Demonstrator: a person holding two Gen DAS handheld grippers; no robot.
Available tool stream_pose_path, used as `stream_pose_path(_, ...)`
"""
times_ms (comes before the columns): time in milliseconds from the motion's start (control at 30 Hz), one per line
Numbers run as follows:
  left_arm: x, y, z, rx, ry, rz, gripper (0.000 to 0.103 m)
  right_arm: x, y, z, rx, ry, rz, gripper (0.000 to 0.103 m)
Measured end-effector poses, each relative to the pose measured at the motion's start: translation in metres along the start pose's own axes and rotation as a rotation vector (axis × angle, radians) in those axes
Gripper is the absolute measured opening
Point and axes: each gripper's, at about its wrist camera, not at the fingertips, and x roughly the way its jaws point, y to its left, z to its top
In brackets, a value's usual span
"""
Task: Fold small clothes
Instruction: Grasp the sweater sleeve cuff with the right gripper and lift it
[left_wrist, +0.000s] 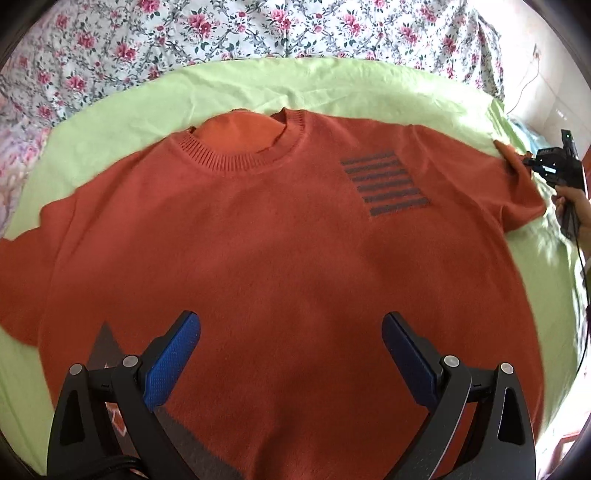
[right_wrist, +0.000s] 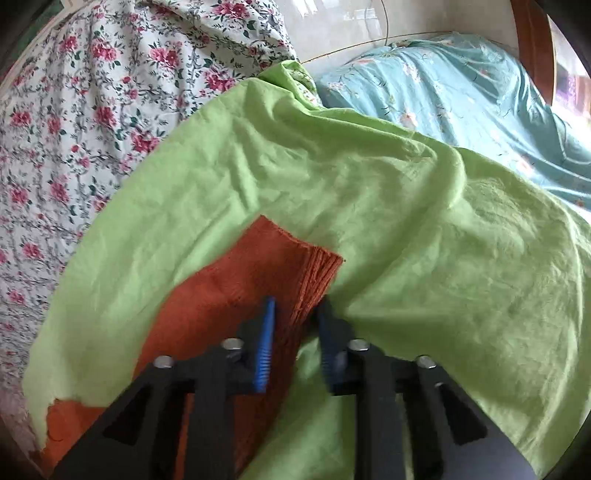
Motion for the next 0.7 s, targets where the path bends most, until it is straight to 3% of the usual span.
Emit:
stream_pose_path(133, 0.0, 0.008, -0.003, -0.017, -0.033, -0.024, 0.099, -0.035, 0.033, -0.01, -0.066, -0.05, 0.044, 0.007)
stream_pose_path(267, -0.011, 0.028, -0.021, -0.078, -0.071, -0.035, 0.099, -0.072, 0.088, -0.044, -0.154, -0.055, 0.169, 0.007)
stream_pose_path(433, -0.04, 0.049, -0.055, -0.122, -0.117, -0.015, 0.099, -0.093, 0.17, -0.111, -0.247, 0.066, 0.385, 0.007)
stream_pose_path(567, -0.06, 0.065, -0.078, -0.145, -0.149, -0.014, 0.099, -0.1, 0.244, -0.185, -0.338, 0.198, 0.558, 0.007)
stream_pose_path(700, -0.069, 0.077, -0.089, -0.159, -0.162, -0.011, 0.099, -0.092, 0.304, -0.257, -0.408, 0.327, 0.668, 0.007)
